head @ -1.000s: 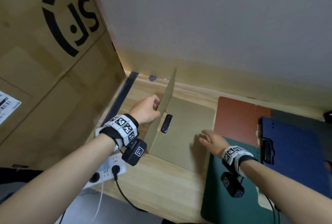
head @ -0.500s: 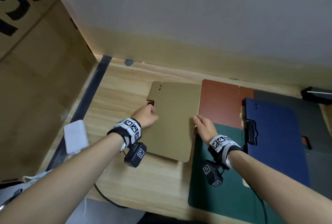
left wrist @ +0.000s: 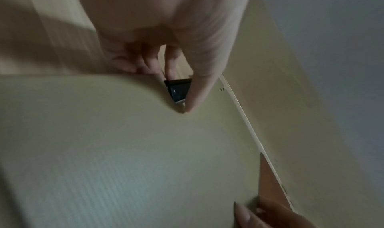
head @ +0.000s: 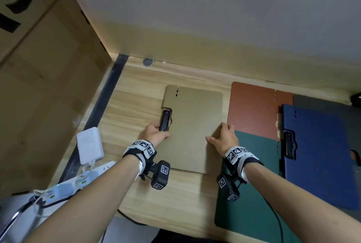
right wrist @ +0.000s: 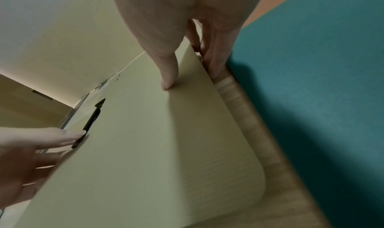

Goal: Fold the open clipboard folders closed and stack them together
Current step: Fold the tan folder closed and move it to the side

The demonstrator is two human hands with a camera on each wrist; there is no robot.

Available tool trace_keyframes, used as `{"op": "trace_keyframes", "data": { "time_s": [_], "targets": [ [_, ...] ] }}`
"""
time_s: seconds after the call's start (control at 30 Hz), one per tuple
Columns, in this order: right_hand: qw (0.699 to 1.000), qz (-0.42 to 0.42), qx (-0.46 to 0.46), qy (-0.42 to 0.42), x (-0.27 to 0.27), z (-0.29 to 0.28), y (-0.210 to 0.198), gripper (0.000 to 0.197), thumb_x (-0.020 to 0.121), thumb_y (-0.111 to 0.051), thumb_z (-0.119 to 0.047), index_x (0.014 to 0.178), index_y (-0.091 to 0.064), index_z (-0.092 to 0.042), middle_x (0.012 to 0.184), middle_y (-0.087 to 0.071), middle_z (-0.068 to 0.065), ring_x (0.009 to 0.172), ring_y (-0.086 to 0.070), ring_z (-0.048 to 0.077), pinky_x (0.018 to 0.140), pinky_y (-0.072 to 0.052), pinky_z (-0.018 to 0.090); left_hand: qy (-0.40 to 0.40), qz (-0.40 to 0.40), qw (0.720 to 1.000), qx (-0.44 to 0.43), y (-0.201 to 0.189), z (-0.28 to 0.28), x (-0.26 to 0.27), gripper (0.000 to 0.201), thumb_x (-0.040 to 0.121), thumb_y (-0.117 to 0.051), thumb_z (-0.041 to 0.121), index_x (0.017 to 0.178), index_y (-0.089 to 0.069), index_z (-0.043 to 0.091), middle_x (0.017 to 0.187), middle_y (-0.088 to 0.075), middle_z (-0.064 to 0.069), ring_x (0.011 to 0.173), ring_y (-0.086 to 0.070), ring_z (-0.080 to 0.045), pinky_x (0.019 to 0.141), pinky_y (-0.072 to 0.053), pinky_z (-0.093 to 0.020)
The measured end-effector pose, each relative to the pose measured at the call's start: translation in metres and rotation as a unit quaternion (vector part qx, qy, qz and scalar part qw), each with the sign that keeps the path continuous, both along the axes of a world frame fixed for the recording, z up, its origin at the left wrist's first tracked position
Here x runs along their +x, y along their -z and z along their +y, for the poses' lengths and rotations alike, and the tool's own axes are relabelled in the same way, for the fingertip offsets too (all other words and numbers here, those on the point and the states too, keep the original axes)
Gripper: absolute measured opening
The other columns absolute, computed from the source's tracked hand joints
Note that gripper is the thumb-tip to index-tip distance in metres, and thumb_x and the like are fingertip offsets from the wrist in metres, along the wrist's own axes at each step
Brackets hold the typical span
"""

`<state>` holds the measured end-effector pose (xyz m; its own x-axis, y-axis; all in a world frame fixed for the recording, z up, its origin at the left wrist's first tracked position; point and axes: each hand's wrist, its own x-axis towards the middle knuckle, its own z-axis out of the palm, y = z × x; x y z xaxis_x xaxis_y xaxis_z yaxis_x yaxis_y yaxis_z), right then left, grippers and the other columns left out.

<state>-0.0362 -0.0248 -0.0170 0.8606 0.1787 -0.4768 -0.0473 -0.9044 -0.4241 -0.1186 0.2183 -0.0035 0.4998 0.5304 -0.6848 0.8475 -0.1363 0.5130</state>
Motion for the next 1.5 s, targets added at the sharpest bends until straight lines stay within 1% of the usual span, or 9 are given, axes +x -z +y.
{"op": "trace_keyframes", "data": {
  "time_s": [0.2, 0.37, 0.47, 0.63, 0.77, 0.9, 1.17, 1.37, 1.5],
  "targets": [
    [1.0, -0.001, 0.018, -0.019, -0.003, -0.005, 0.003, 0.081, 0.079, -0.076, -0.041, 0.14, -0.035, -0.008, 0.138, -0.034, 0.012, 0.119, -0.053, 0.034, 0.102, -0.045, 0.041, -0.011, -0.018, 0.999, -0.032, -0.005, -0.007, -0.007, 0.076, 0.079, -0.077, 0.015, 0.143, -0.037, 0.007, 0.147, -0.045, -0.012, 0.133, -0.045, -0.03, 0.111, -0.037, -0.043],
    [0.995, 0.039, 0.089, 0.023, 0.006, -0.022, -0.007, 0.08, 0.078, -0.076, -0.042, 0.139, -0.036, -0.01, 0.139, -0.041, 0.008, 0.124, -0.051, 0.029, 0.107, -0.043, 0.044, 0.011, -0.085, 0.995, -0.042, -0.026, -0.02, 0.006, 0.075, 0.068, -0.079, 0.026, 0.134, -0.043, 0.019, 0.14, -0.052, -0.004, 0.122, -0.055, -0.024, 0.107, -0.042, -0.044],
    [0.978, 0.057, 0.181, 0.084, 0.011, -0.047, -0.014, 0.075, 0.079, -0.076, -0.036, 0.139, -0.034, -0.021, 0.137, -0.052, 0.001, 0.125, -0.053, 0.024, 0.107, -0.043, 0.044, 0.045, -0.112, 0.992, -0.029, -0.046, -0.041, 0.023, 0.068, 0.083, -0.072, 0.013, 0.141, -0.037, 0.014, 0.144, -0.047, -0.008, 0.127, -0.048, -0.024, 0.107, -0.035, -0.039],
    [0.961, 0.034, 0.247, 0.12, 0.023, -0.113, -0.034, 0.074, 0.083, -0.074, -0.028, 0.143, -0.03, -0.022, 0.128, -0.049, -0.009, 0.126, -0.049, 0.017, 0.11, -0.037, 0.036, 0.076, -0.162, 0.983, -0.045, -0.072, -0.105, 0.053, 0.06, 0.088, -0.066, 0.005, 0.14, -0.035, 0.008, 0.137, -0.049, -0.01, 0.107, -0.042, -0.013, 0.095, -0.034, -0.027],
    [0.977, 0.001, 0.181, 0.114, 0.039, -0.19, -0.047, 0.083, 0.083, -0.071, -0.036, 0.15, -0.025, -0.018, 0.149, -0.042, 0.004, 0.136, -0.043, 0.028, 0.113, -0.036, 0.045, 0.075, -0.149, 0.981, -0.093, -0.068, -0.18, 0.069, 0.058, 0.082, -0.072, 0.014, 0.13, -0.041, 0.015, 0.126, -0.054, -0.001, 0.109, -0.053, -0.017, 0.103, -0.037, -0.031],
    [0.979, -0.014, 0.156, 0.131, 0.056, -0.273, -0.05, 0.073, 0.079, -0.074, -0.032, 0.141, -0.037, -0.022, 0.137, -0.052, 0.009, 0.126, -0.051, 0.029, 0.109, -0.04, 0.046, 0.079, -0.138, 0.98, -0.124, -0.016, -0.249, 0.086, 0.067, 0.055, -0.082, 0.04, 0.111, -0.049, 0.026, 0.116, -0.067, -0.01, 0.104, -0.067, -0.028, 0.095, -0.052, -0.05],
    [0.976, -0.021, 0.092, 0.196, 0.056, -0.399, -0.045, 0.062, 0.077, -0.079, -0.024, 0.131, -0.049, -0.015, 0.131, -0.056, 0.011, 0.12, -0.054, 0.03, 0.104, -0.042, 0.041, 0.173, -0.075, 0.975, -0.112, -0.039, -0.37, 0.1, 0.064, 0.085, -0.073, 0.013, 0.141, -0.045, 0.006, 0.123, -0.064, -0.015, 0.11, -0.063, -0.026, 0.104, -0.046, -0.037],
    [0.977, -0.015, 0.059, 0.202, 0.056, -0.424, -0.028, 0.069, 0.073, -0.081, -0.027, 0.132, -0.048, -0.015, 0.131, -0.057, 0.011, 0.12, -0.056, 0.03, 0.103, -0.044, 0.041, 0.242, -0.053, 0.969, -0.012, -0.029, -0.409, 0.103, 0.051, 0.085, -0.067, 0.016, 0.134, -0.056, 0.01, 0.091, -0.066, -0.01, 0.076, -0.059, -0.019, 0.074, -0.045, -0.025],
    [0.982, -0.004, 0.033, 0.186, 0.056, -0.427, -0.016, 0.067, 0.078, -0.076, -0.027, 0.136, -0.042, -0.019, 0.119, -0.051, 0.014, 0.113, -0.053, 0.034, 0.095, -0.042, 0.038, 0.302, -0.025, 0.951, 0.051, -0.021, -0.415, 0.099, 0.031, 0.084, -0.061, 0.024, 0.115, -0.065, 0.019, 0.106, -0.056, -0.012, 0.098, -0.06, -0.033, 0.083, -0.049, -0.03]
  ]
}}
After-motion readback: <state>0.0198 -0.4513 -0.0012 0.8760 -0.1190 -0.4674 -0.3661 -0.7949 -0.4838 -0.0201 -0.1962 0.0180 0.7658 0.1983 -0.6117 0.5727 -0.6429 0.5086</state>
